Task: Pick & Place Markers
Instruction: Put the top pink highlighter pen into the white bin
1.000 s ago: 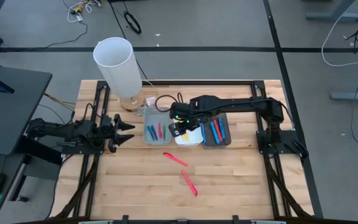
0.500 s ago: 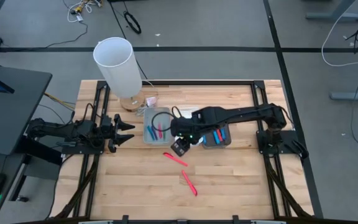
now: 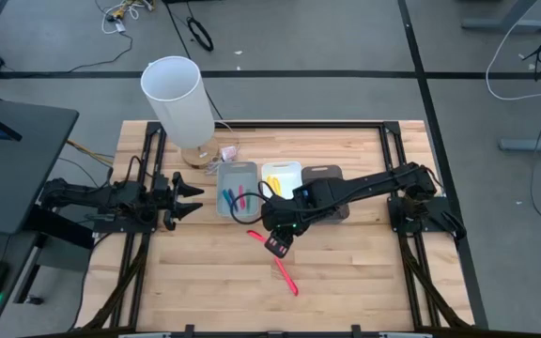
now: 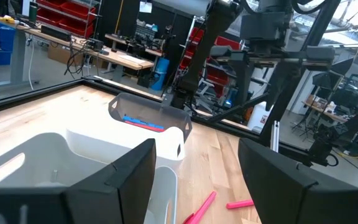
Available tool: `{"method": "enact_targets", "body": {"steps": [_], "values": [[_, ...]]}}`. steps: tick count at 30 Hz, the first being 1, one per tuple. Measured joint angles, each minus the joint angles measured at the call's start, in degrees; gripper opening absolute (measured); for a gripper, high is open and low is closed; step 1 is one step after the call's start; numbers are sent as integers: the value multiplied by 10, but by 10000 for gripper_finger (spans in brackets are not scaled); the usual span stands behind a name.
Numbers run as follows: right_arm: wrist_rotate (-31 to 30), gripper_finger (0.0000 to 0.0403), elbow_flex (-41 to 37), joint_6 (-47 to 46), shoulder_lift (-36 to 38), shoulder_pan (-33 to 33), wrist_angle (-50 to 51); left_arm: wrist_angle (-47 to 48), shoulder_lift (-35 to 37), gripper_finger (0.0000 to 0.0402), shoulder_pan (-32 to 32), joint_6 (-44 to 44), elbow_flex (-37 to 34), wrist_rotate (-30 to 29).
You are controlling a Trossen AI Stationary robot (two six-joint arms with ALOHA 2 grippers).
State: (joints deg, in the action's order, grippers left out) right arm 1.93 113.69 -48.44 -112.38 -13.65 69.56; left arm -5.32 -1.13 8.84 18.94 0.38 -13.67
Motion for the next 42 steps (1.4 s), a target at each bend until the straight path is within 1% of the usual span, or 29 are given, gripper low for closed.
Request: {"method": "enact_targets", "body": {"steps": [7, 14, 25, 31, 36, 42], "values": [[-26, 192, -2, 17, -7, 1, -5, 0, 0, 234, 0, 0, 0, 0], [-29, 192, -4, 56, -31, -1, -21, 2, 0, 234, 0, 0, 0, 0], [-30, 192, -3, 77, -106, 0, -36, 0, 0, 234, 0, 0, 0, 0], [-31, 192, -3, 108, -144, 1, -39, 0, 0, 234, 0, 0, 0, 0], [-50, 192, -3, 114, -164, 3, -39, 0, 0, 234, 0, 0, 0, 0], [-51, 192, -3, 115, -187, 9, -43, 0, 0, 234, 0, 0, 0, 0]]}}
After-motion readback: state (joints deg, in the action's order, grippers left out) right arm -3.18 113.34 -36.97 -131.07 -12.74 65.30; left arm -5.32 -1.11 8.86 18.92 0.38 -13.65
